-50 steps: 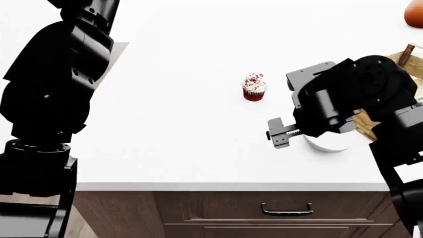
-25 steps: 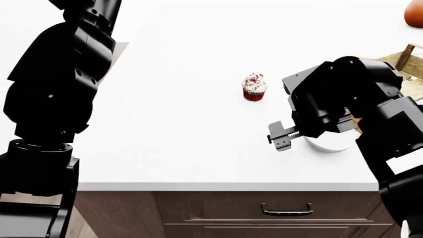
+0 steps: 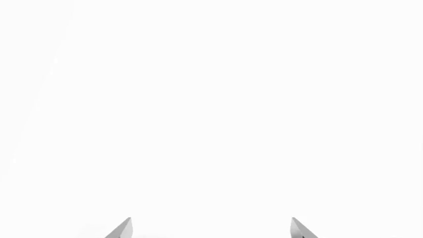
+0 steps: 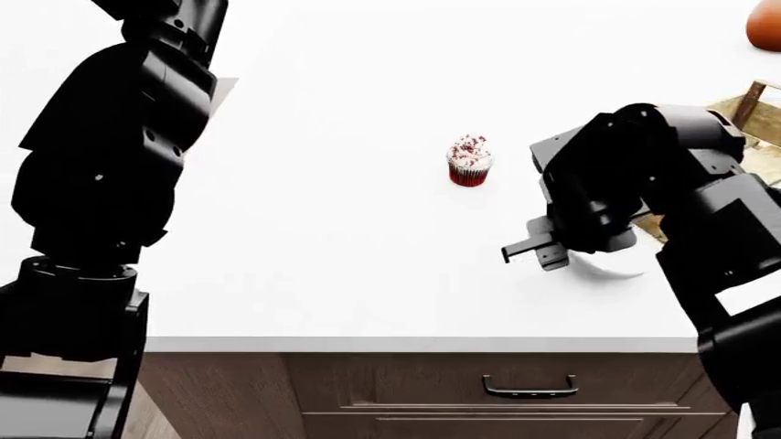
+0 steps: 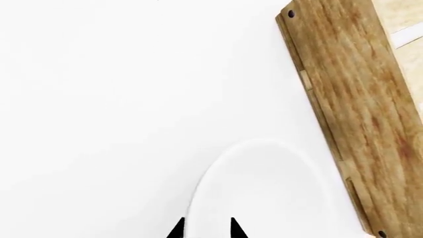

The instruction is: Move the fresh-baked cupcake off the tray onto the counter, and place the bowl used for mixing into the sink.

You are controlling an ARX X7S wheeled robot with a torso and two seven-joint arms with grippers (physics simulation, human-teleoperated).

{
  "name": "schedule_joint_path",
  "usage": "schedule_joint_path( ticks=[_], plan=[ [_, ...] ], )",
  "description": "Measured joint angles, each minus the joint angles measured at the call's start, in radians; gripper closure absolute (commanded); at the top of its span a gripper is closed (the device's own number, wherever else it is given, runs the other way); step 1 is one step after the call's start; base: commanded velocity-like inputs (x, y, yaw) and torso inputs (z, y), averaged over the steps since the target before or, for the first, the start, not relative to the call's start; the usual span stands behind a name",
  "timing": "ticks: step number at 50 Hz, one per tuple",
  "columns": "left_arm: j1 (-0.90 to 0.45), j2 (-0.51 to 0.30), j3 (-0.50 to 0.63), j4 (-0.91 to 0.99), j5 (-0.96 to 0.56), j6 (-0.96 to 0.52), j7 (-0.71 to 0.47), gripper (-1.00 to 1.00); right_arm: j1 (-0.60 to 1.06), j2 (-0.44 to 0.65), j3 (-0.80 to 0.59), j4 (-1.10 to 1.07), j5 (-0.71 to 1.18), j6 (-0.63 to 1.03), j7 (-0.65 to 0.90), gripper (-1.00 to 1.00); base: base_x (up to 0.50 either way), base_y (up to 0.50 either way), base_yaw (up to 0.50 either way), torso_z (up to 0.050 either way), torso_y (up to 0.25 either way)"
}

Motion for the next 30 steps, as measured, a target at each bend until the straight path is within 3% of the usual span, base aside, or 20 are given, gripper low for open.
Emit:
schedule_joint_path(
  ticks=[30],
  plan=[
    [-0.006,-0.010,-0.001,0.022,-0.012,-0.006,-0.012,-1.00,0.080,0.035,0.029,-0.086,0.049,0.023,0.099,1.00,0.00,0.00,0.00,0.000,0.000]
  ],
)
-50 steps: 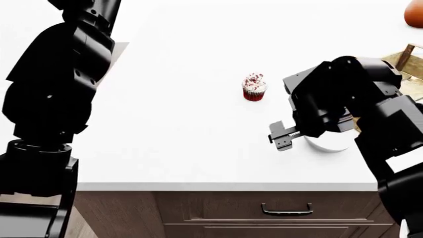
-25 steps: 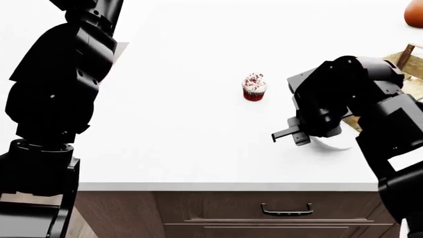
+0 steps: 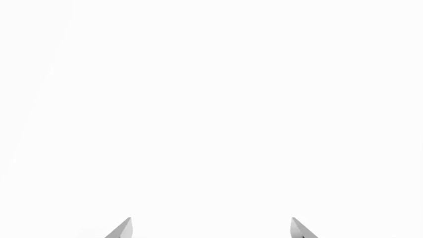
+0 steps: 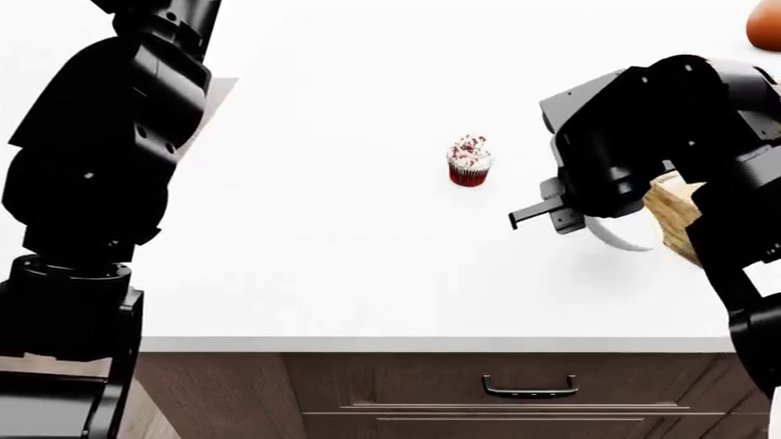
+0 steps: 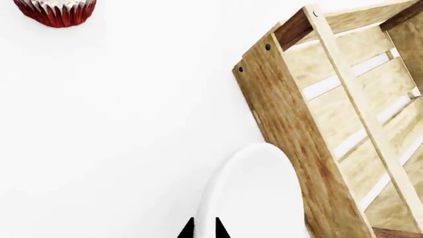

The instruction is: Move the fresh-baked cupcake off the tray onto the counter, and place the bowl used for mixing into the sink.

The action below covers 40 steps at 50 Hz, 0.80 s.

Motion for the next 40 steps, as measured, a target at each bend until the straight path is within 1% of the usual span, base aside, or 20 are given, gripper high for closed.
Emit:
schedule_joint_path(
  ticks=[16,26,40],
  plan=[
    [-0.003,-0.008,-0.002,0.013,-0.007,-0.004,-0.008,-1.00,0.077,0.007,0.023,-0.082,0.029,-0.003,0.010,1.00,0.00,0.00,0.00,0.000,0.000],
    [-0.003,-0.012,-0.002,0.018,-0.010,-0.006,-0.011,-1.00,0.146,-0.004,-0.008,-0.101,-0.028,-0.054,-0.057,1.00,0.00,0.00,0.00,0.000,0.000],
    [-0.005,-0.013,0.001,0.014,-0.010,-0.005,-0.010,-1.00,0.206,-0.005,-0.024,-0.125,-0.084,-0.122,-0.093,1.00,0.00,-0.01,0.00,0.000,0.000]
  ],
)
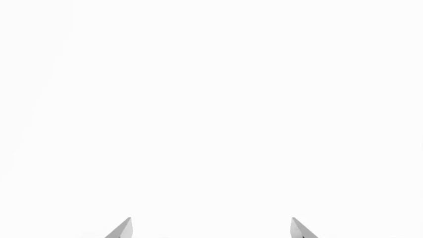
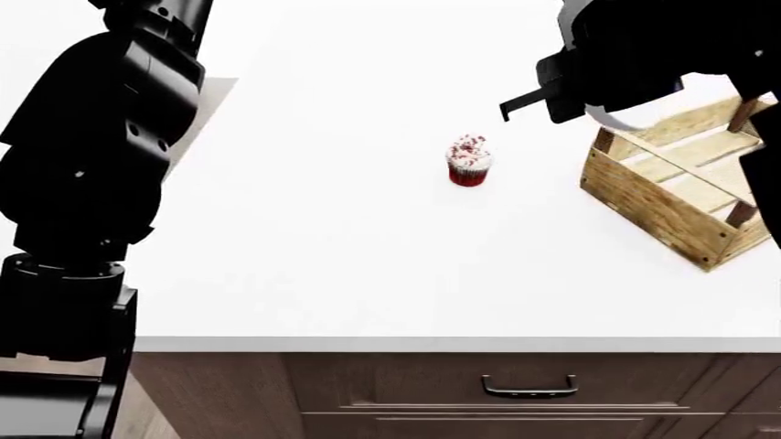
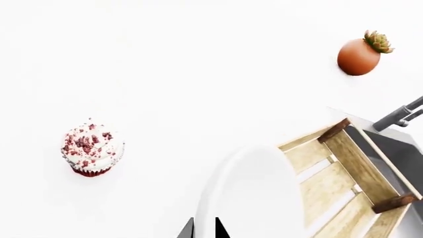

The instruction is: Move the fresh-baked cupcake off the tray onto the counter, and place the bowl used for mixing into the sink.

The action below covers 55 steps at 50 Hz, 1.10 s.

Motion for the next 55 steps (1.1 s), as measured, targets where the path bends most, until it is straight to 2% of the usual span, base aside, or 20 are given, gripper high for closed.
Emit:
schedule_joint_path(
  ticks=[55],
  plan=[
    [-0.001,-0.003,0.011,-0.001,-0.007,0.004,-0.004,-1.00,0.006,0.009,0.004,-0.020,0.002,-0.039,0.005,1.00,0.00,-0.09,0.00,0.000,0.000]
  ],
)
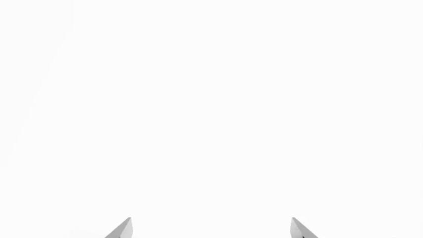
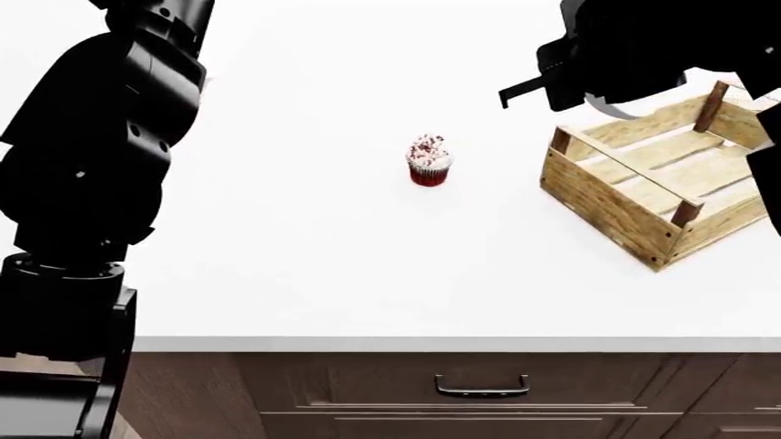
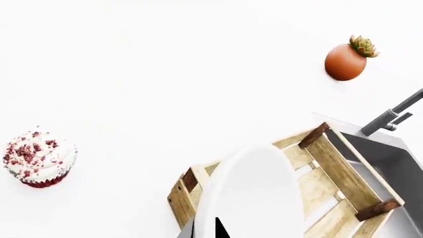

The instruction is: Move the fresh-baked cupcake off the tray onto the counter, and place the bowl used for mixing into the sink.

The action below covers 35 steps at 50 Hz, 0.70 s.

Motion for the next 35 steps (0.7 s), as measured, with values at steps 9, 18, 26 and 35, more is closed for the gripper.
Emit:
schedule_joint_path(
  ticks=[9,18,26,35],
  plan=[
    [-0.001,0.004,0.003,-0.009,0.003,0.006,0.002,-1.00,-0.003,-0.003,-0.002,0.006,-0.001,-0.007,-0.006,1.00,0.00,-0.14,0.00,0.001,0.000],
    [0.000,0.002,0.004,-0.006,0.000,0.005,0.000,-1.00,-0.003,-0.002,-0.003,0.006,0.001,-0.008,-0.006,1.00,0.00,-0.16,0.00,0.000,0.000],
    [-0.002,0.003,0.005,-0.008,0.000,0.008,0.000,-1.00,0.001,-0.002,-0.004,0.006,0.002,-0.007,-0.006,1.00,0.00,-0.16,0.00,0.000,0.000],
    [-0.001,0.000,0.005,-0.003,-0.003,0.006,-0.002,-1.00,0.005,-0.003,-0.006,0.007,0.002,-0.008,-0.008,1.00,0.00,-0.16,0.00,0.000,0.000]
  ],
)
